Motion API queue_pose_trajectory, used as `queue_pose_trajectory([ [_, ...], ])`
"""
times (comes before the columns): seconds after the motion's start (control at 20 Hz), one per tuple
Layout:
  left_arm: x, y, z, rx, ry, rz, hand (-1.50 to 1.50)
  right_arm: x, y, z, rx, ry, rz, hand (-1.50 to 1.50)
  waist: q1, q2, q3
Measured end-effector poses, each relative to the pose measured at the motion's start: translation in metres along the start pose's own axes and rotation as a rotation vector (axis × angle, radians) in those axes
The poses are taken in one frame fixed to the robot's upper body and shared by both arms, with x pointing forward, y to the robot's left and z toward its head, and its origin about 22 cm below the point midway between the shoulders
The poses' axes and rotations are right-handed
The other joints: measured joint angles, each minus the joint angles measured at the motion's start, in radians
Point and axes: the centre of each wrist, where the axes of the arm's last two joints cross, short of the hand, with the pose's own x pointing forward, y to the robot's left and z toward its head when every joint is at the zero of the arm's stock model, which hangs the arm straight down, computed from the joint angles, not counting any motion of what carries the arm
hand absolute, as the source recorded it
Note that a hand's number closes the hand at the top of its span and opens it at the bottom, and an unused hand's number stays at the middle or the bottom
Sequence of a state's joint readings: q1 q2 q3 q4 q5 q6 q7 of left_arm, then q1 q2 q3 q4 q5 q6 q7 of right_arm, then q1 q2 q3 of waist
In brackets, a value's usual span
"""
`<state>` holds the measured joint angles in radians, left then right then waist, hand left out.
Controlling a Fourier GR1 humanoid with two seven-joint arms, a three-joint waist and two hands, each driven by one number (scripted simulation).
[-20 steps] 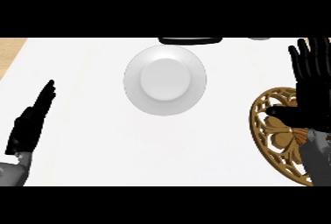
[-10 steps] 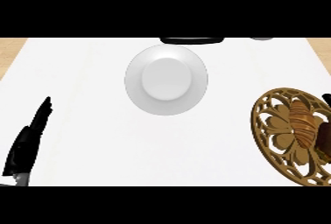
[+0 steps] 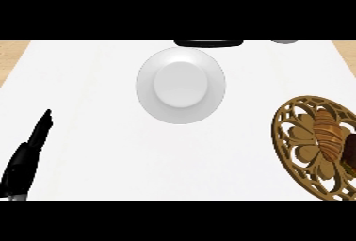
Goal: Pick the croissant from the placemat and place it in the plate
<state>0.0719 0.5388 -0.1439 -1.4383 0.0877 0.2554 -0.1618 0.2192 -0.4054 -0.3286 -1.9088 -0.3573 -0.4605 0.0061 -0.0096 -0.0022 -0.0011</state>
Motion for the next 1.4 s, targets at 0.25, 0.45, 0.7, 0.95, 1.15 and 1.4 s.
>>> queue_pose_trajectory([
  [0.25,0.001,0.001,0.000,-0.008,-0.007,-0.002,0.00,0.020,-0.020,-0.009,0.127,0.134,0.206,-1.50,0.004,0.001,0.000],
  [0.45,0.004,-0.002,0.001,-0.016,-0.008,0.003,0.00,0.037,-0.024,-0.029,0.186,0.245,0.316,-1.50,0.011,0.002,0.000],
  [0.7,0.002,-0.001,0.004,-0.027,-0.008,0.003,0.00,0.037,-0.021,-0.051,0.273,0.363,0.408,-1.50,0.018,0.003,0.001],
  [0.95,0.002,-0.006,0.006,-0.022,-0.014,0.008,0.00,0.030,-0.019,-0.066,0.379,0.456,0.481,-1.50,0.018,0.003,0.001],
  [1.15,0.006,-0.005,-0.001,-0.018,-0.013,0.009,0.00,0.018,-0.013,-0.073,0.464,0.513,0.569,-1.50,0.019,0.004,0.001],
  [1.4,0.005,-0.009,0.001,-0.018,-0.007,0.006,0.00,0.000,-0.012,-0.089,0.541,0.550,0.626,-1.50,0.018,0.004,0.002],
])
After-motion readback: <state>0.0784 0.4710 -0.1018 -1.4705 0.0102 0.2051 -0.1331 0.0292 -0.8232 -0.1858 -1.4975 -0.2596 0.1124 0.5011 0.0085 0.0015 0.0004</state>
